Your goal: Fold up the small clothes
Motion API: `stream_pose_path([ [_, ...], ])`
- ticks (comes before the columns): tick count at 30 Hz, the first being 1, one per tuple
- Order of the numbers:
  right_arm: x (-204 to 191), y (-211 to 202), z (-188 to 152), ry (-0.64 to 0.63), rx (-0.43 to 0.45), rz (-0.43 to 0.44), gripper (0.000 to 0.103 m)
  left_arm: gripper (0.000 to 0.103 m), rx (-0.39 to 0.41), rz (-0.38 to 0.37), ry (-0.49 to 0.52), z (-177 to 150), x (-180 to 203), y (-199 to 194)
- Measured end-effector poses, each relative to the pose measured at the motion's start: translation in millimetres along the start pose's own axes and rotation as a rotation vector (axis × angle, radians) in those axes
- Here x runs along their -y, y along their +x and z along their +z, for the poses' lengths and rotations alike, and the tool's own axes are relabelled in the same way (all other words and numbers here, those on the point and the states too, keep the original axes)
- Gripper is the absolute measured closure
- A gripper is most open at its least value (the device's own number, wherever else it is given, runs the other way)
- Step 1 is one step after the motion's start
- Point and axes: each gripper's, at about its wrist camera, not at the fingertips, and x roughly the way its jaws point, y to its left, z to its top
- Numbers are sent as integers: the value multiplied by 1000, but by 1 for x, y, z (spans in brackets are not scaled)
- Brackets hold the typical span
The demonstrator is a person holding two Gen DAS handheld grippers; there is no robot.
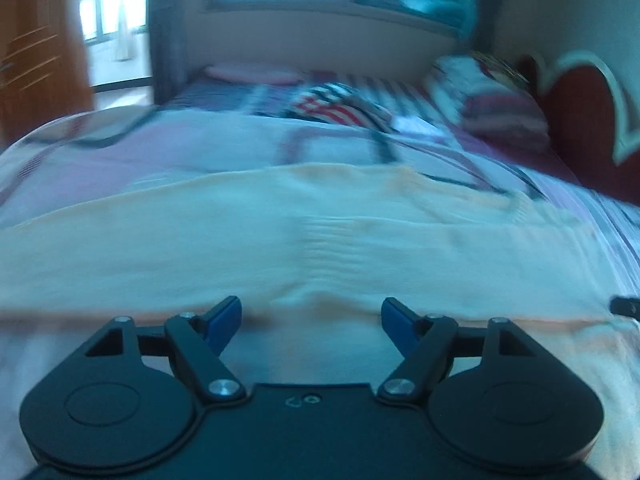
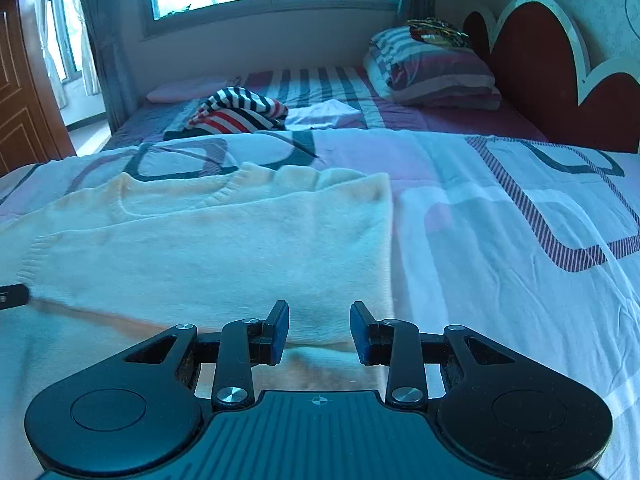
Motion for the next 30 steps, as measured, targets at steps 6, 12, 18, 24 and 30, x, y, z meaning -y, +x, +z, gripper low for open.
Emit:
stream_pose_path([
  [6, -18, 6, 1, 15, 13, 42, 69, 49, 17, 128, -443, -25, -164, -38],
  [12, -47, 13, 0, 5, -2, 71, 69, 65, 20, 94, -703, -19, -258, -47],
  [18, -58, 13, 7, -3, 9, 78, 69, 61, 76, -24, -955, -26, -299, -35],
  [24, -46, 14, 11, 33, 11, 55, 69, 101, 72, 83, -781, -2, -283, -20],
  [30, -26, 14, 8, 69, 19, 54, 69, 101, 91, 35, -458, 36, -195, -14],
])
